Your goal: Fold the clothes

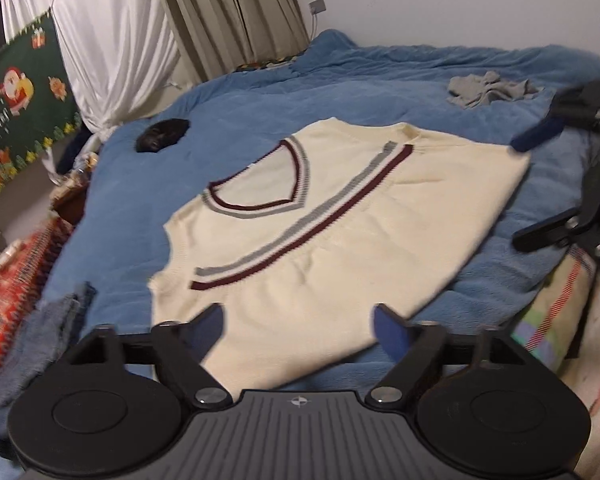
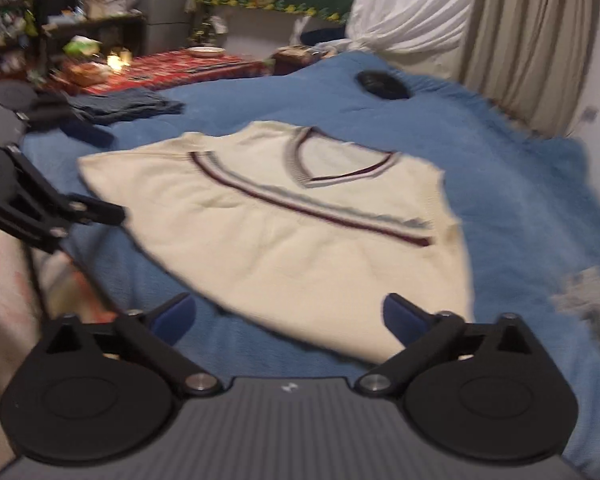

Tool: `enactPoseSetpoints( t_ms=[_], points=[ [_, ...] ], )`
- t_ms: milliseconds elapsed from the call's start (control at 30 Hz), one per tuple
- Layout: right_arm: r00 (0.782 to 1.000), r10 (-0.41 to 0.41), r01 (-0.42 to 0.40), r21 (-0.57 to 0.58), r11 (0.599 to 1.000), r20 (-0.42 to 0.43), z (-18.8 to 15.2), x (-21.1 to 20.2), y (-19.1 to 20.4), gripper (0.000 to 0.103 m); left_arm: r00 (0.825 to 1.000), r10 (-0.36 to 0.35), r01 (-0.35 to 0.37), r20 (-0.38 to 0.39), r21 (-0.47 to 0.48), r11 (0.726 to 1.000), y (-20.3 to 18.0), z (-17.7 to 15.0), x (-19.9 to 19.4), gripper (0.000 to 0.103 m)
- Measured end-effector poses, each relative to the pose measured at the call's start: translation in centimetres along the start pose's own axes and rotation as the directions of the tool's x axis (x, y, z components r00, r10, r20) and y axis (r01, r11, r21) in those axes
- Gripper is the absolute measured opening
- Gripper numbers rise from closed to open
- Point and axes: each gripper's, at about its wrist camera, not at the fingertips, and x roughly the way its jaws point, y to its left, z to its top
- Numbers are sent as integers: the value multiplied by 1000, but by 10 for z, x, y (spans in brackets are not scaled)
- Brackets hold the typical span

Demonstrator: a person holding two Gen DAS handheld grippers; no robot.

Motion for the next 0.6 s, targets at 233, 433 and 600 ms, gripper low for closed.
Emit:
enactPoseSetpoints(
  t_ms=[233,433,600],
  points=[
    [999,11,-6,-114,993,43,0,-20,-1,102,994,36,-45,103,82,996,-6,5,-18,103],
    [1000,-5,10,-272,962,19,6,-9,11,102,996,-40,20,77,254,967,-27,8,-6,99],
    [1000,12,-13,-450,893,-6,-5,10,29,102,996,-57,21,65,464,886,-51,2,14,78]
  ],
)
